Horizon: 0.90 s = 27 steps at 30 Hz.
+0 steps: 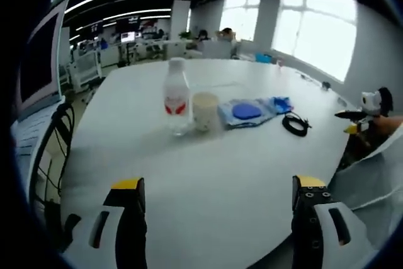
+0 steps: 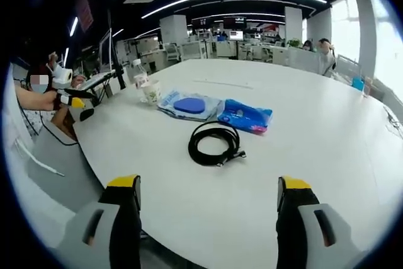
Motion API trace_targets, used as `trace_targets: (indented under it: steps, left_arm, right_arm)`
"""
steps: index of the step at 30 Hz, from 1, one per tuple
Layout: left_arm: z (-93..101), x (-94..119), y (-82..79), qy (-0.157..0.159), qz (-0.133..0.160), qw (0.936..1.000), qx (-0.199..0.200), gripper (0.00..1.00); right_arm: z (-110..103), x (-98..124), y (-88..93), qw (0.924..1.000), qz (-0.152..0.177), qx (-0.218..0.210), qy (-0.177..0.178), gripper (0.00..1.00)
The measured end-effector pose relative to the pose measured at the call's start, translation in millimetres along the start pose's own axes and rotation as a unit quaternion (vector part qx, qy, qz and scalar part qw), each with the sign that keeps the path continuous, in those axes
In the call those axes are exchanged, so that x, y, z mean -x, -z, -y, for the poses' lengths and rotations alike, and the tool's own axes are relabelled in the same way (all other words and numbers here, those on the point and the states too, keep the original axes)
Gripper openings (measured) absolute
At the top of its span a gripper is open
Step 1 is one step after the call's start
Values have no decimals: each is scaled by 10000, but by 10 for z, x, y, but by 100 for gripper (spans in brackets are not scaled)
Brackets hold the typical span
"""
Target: Arrange the tabletop items into an orderly group along one side of the table until the central work area is clear of visible clutter.
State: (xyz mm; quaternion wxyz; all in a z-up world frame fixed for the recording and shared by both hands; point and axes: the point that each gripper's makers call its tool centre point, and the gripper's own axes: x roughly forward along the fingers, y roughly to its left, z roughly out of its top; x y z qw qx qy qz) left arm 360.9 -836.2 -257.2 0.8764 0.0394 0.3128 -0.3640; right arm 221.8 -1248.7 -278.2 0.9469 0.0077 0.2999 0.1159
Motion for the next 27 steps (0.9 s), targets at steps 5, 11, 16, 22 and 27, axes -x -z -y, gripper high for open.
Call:
trace_targets:
  steps: [5, 11, 16, 22, 27]
  left_arm:
    - [45, 10, 37, 85, -16, 10000, -16, 92]
    - [63, 15, 63, 176, 19, 9998, -10, 92]
    - [35, 50, 41, 175, 119, 9998, 17, 92]
    - [48, 51, 44, 195, 144, 9997, 39, 91]
    - [55, 45, 29, 212, 175, 9996, 38, 91]
  right_arm:
    - [29, 45, -11, 9999, 30, -32, 98, 88]
    - [62, 89, 26, 9998, 11, -25, 200, 88]
    - [66, 114, 54, 9997, -4, -22, 238, 88]
    - [39, 119, 77, 9997, -24, 3, 261, 87]
    - [34, 137, 94, 9996, -32, 2, 284, 87]
